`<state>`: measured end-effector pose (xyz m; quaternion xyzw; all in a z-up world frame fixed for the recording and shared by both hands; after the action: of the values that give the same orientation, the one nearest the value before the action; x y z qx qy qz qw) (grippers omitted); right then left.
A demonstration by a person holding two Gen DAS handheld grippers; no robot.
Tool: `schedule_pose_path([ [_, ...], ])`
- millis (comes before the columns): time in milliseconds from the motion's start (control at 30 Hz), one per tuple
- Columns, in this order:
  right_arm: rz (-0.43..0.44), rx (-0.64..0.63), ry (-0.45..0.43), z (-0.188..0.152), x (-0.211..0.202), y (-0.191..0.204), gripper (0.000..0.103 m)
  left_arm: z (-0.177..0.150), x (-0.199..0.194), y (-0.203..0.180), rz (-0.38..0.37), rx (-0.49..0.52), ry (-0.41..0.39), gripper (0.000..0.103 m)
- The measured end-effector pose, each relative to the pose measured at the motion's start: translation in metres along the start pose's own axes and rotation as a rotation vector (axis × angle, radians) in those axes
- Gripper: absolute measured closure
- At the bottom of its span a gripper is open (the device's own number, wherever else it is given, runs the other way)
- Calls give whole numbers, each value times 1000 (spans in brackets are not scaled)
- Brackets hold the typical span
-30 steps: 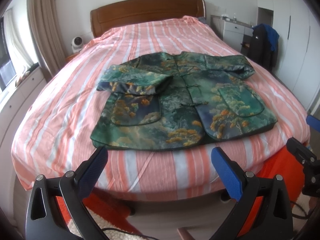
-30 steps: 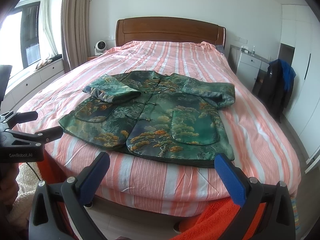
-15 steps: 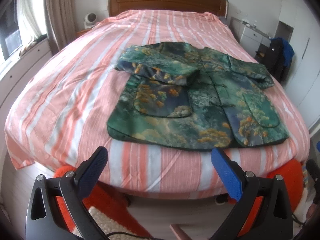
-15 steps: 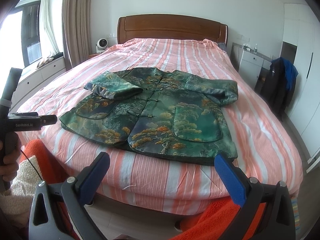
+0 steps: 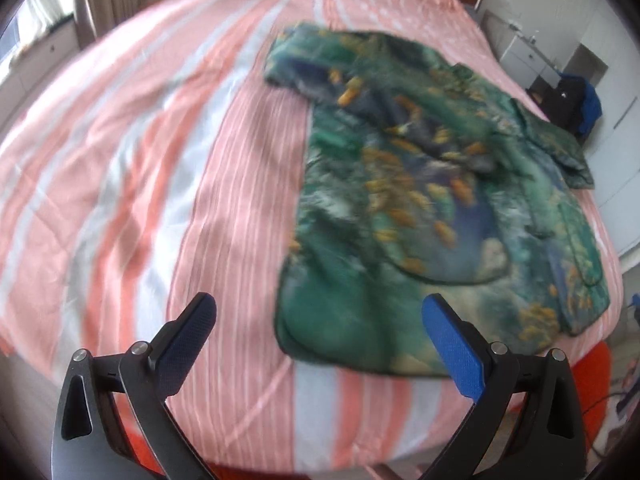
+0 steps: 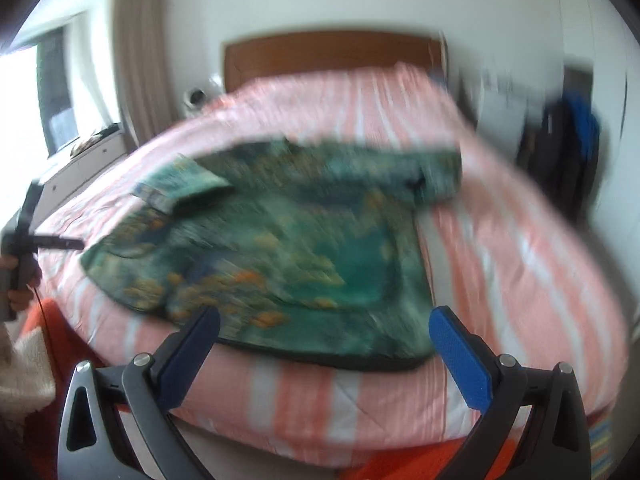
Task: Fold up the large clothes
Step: 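Grasp the folded-in sleeve with the left gripper while the right gripper grasps the jacket body, then pull the sleeve outward from the body with the left gripper, lay it flat, open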
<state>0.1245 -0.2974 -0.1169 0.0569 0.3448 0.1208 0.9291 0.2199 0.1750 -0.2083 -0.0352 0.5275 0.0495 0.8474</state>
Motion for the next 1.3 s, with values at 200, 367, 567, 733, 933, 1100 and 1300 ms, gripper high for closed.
schedule_pose_path([
  [200,73,299,167,-27,56,-94,0,5,24,-18,-145,-15,49,3],
  [367,123,436,255,-44,92,-113,0,-3,26,-27,-126,-1,88,87],
  [567,170,402,282,-29,96,-97,79,-11,-13,-18,-160,-43,40,93],
  [733,150,301,281,-4,84,-66,87,-46,-42,-18,-163,-39,47,93],
  [933,142,228,301,-6,70,-44,87,-83,-41,-12,-98,-40,87,93],
  [1100,90,273,272,-31,65,-63,87,-74,-20,-12,31,34,87,66],
  [1300,-24,408,149,-39,52,-96,38,-33,-71,-14,207,153,-105,31],
])
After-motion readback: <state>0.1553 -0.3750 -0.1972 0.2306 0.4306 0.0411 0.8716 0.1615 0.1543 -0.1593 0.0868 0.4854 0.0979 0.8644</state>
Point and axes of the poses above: each gripper's, at about its wrist camera, not at the fingertips, and x roughly the way its jaws point, y to its left, z to its top, the point moved 9 cm from there along x, roughly the way its jaws point, and after that the axes turned 12 degrees about z, right-handed, at the moved point
